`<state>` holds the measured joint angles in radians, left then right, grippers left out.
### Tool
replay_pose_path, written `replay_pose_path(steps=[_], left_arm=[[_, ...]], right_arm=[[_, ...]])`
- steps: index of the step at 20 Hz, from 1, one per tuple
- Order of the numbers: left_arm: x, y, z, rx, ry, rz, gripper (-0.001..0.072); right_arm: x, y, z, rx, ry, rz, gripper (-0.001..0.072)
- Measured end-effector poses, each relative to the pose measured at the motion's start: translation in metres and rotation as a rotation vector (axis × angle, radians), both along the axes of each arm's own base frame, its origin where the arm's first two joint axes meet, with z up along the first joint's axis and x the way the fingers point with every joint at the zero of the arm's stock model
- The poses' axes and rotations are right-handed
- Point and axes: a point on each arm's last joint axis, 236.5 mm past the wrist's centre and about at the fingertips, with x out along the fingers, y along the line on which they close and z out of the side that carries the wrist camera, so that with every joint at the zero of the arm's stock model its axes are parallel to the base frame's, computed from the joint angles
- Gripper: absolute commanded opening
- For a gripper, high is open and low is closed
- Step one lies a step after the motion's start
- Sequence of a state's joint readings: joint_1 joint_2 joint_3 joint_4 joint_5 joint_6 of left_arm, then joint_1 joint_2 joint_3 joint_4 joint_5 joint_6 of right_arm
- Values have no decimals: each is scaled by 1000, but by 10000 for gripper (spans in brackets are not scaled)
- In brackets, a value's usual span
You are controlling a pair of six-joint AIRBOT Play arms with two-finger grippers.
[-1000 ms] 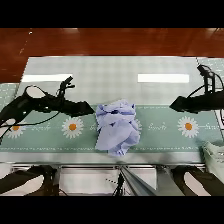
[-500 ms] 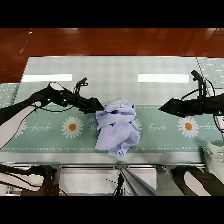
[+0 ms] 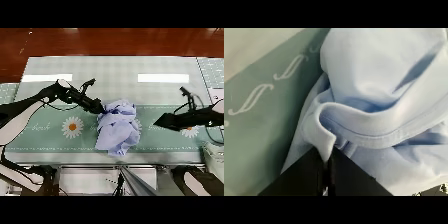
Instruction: Fold the shirts.
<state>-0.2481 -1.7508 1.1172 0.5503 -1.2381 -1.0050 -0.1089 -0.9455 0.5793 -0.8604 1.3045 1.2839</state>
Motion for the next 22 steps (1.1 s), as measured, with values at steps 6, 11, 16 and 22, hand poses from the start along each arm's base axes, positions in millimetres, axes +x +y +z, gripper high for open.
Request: replay_pose_path(steps=[6, 11, 16, 22], left_arm=[[-13, 1, 8, -29, 44, -47, 26], [-28, 1, 17, -62, 77, -108, 26], [-30, 1, 28, -79, 67, -126, 24], [25, 10, 118, -128, -224, -93, 24]], right_arm=[[-35, 72, -45, 25, -71, 131, 580], [-7, 101, -60, -45, -268, 72, 462], [18, 104, -65, -72, -321, -44, 38], [39, 129, 49, 34, -615, 81, 39]])
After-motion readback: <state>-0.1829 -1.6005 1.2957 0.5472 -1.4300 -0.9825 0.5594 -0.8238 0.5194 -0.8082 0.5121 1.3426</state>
